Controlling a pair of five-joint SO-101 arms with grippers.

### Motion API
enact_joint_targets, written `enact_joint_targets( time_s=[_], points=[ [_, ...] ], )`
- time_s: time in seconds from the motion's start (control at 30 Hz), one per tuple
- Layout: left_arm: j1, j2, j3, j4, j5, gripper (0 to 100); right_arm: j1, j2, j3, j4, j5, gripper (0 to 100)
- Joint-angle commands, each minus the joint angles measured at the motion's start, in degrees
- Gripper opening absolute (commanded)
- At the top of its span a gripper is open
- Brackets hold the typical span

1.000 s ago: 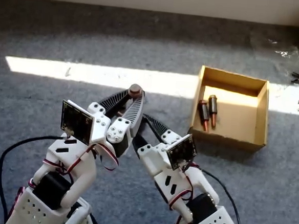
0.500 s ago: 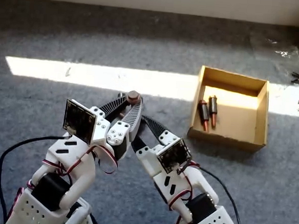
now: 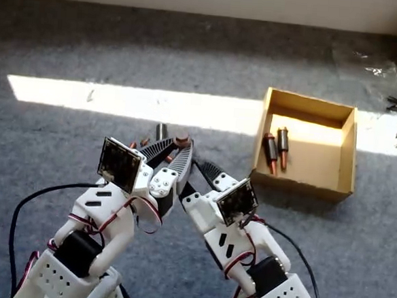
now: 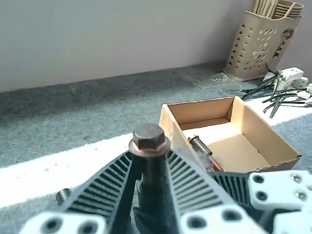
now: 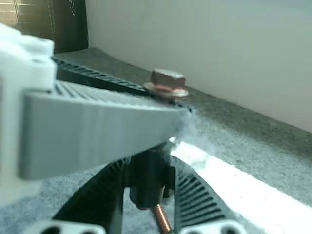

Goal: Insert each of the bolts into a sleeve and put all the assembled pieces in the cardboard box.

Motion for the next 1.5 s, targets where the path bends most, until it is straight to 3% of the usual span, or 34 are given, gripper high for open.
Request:
enact_joint_targets(
  time_s=[0.0, 0.27, 0.5, 0.83, 1.17, 1.33, 1.47],
  points=[
    [-1.5, 0.3, 0.0, -1.2, 0.4, 1, 0.6, -1.2, -1.6, -0.2, 0.4, 0.4],
    [-1.7, 0.3, 0.1, -1.5, 0.1, 2, 0.6, -1.2, -1.5, -0.2, 0.4, 0.4],
    [-1.8, 0.3, 0.1, -1.5, 0.0, 21, 0.6, -1.2, -1.5, -0.2, 0.4, 0.4],
    [-2.2, 0.2, -0.3, -4.9, -0.1, 22, 0.7, -1.2, -1.4, -0.2, 0.7, 0.4],
    [-11.3, 0.1, -1.5, -7.8, 0.0, 21, 8.3, -0.7, -1.5, 0.2, 0.4, 0.4],
    [-11.9, 0.1, -0.9, -6.2, 0.0, 21, 11.6, -0.6, -6.4, 12.4, 0.4, 0.4],
    [-11.8, 0.2, -0.7, -3.6, 0.0, 9, 15.3, 1.9, -12.9, 17.1, 0.7, 0.4]
  ],
)
